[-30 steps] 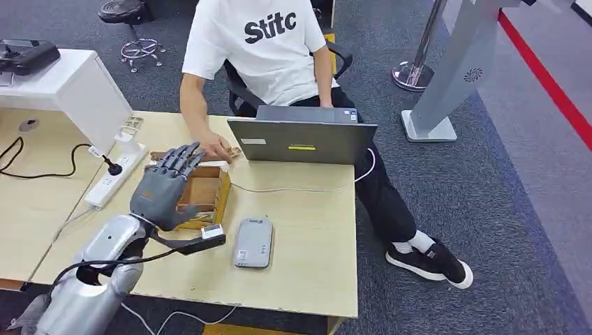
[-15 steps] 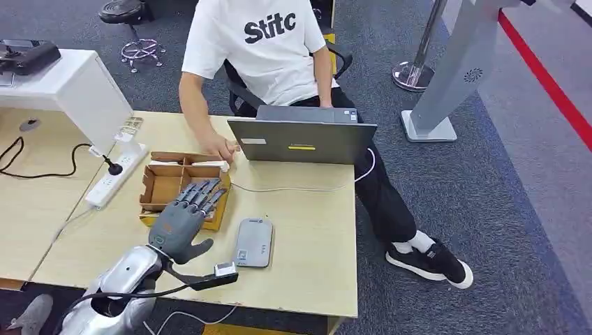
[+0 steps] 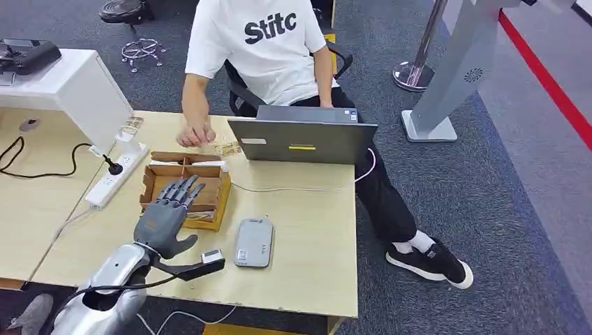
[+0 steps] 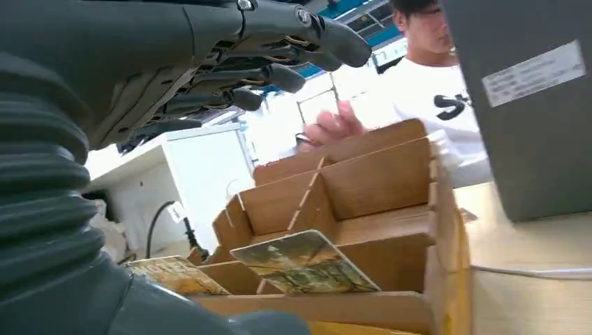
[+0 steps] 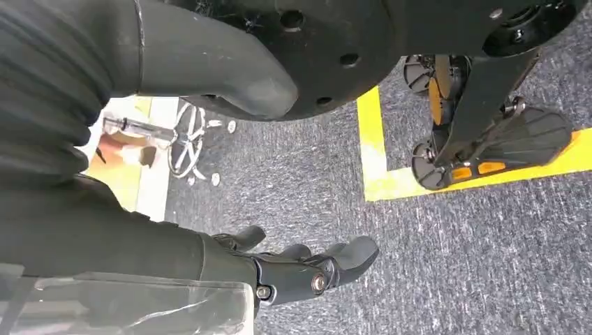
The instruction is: Pass the card to the sensor for recognition and then transmit it.
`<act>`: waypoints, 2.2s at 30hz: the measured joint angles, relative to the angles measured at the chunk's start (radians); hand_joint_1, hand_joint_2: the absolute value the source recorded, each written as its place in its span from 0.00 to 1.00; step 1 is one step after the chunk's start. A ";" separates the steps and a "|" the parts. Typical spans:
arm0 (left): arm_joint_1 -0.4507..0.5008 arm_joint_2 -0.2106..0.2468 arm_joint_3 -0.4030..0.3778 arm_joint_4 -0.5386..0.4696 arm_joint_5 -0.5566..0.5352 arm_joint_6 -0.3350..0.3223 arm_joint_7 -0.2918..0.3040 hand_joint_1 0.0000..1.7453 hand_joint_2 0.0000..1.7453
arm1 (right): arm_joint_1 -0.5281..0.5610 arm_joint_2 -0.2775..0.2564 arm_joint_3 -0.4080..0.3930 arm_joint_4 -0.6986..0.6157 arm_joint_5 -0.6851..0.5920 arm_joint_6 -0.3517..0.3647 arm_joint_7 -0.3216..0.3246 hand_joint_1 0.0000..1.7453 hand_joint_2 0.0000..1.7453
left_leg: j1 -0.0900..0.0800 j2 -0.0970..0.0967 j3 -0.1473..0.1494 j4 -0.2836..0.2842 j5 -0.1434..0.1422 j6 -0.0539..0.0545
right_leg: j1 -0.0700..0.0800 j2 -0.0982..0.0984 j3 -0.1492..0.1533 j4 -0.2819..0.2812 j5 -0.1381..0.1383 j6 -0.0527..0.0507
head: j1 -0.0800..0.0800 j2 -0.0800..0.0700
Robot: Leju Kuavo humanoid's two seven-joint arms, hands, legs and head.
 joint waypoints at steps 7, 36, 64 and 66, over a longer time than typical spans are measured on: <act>-0.048 -0.005 0.035 0.083 -0.024 0.001 0.001 0.00 1.00 | -0.002 0.000 0.016 0.000 0.008 0.004 0.002 0.00 1.00 | 0.000 0.000 0.000 0.000 0.000 0.000 | 0.000 0.000 0.000 0.000 0.000 0.000 | 0.000 0.000; -0.081 -0.026 0.041 0.162 -0.009 -0.055 -0.015 1.00 1.00 | -0.003 -0.002 0.037 0.000 -0.010 0.007 0.002 0.00 1.00 | 0.000 0.000 0.000 0.000 0.000 0.000 | 0.000 0.000 0.000 0.000 0.000 0.000 | 0.000 0.000; -0.196 -0.002 0.152 -0.063 0.078 0.027 0.011 1.00 1.00 | -0.004 -0.005 0.065 0.006 -0.025 -0.006 0.002 0.00 1.00 | 0.000 0.000 0.000 0.000 0.002 0.000 | 0.000 0.000 0.000 0.000 0.001 0.000 | 0.000 0.000; -0.198 -0.001 0.155 -0.082 0.081 0.028 0.011 1.00 1.00 | -0.005 -0.005 0.069 0.006 -0.025 -0.006 0.002 0.00 1.00 | 0.000 0.000 0.000 0.000 0.002 0.000 | 0.000 0.000 0.000 0.000 0.001 0.000 | 0.000 0.000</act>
